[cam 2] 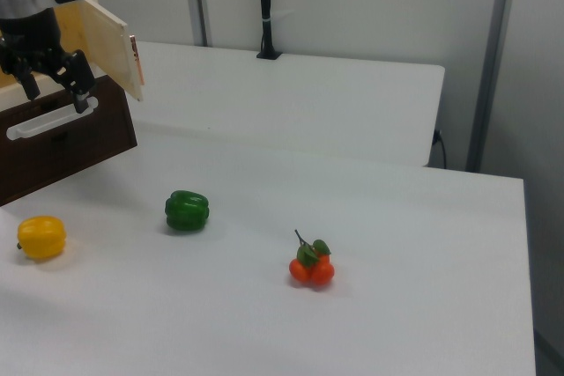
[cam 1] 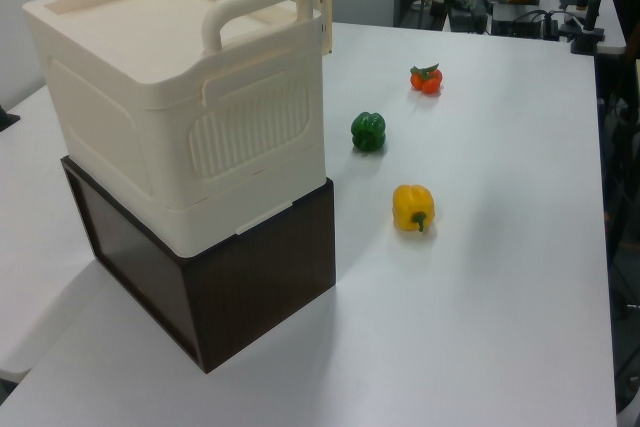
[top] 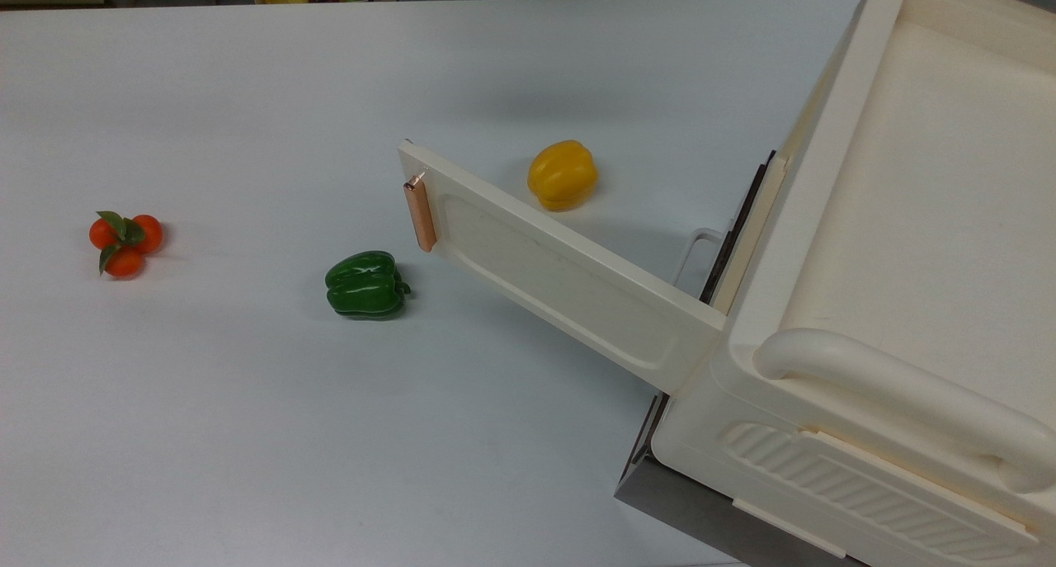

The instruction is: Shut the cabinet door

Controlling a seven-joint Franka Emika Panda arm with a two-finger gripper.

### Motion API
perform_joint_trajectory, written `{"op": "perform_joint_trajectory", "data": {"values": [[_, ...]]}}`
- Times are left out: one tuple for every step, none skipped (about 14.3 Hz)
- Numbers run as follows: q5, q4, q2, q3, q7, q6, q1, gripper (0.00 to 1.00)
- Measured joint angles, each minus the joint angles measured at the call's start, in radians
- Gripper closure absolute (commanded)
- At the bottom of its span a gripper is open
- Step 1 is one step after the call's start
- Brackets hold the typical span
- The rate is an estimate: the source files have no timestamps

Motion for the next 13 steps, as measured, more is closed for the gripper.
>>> {"op": "perform_joint_trajectory", "data": {"values": [[0.0,0.0,0.0,0.0,0.0,0.0,0.0,0.02],[0.0,0.0,0.0,0.0,0.0,0.0,0.0,0.09],[0.0,0.0,-0.001,0.0,-0.001,0.0,0.0,0.21],[0.0,0.0,-0.002,0.0,-0.001,0.0,0.0,0.28],[0.0,0.0,-0.002,0.0,-0.002,0.0,0.0,0.35],[0.0,0.0,-0.002,0.0,-0.002,0.0,0.0,0.43],[0.0,0.0,-0.002,0.0,-0.002,0.0,0.0,0.62],[0.0,0.0,-0.002,0.0,-0.004,0.0,0.0,0.73],[0.0,0.0,-0.002,0.0,-0.008,0.0,0.0,0.77],[0.0,0.0,-0.002,0.0,-0.012,0.0,0.0,0.85],[0.0,0.0,-0.002,0.0,-0.012,0.0,0.0,0.92],[0.0,0.0,-0.002,0.0,-0.012,0.0,0.0,1.0],[0.0,0.0,-0.002,0.0,-0.012,0.0,-0.001,1.0]]}}
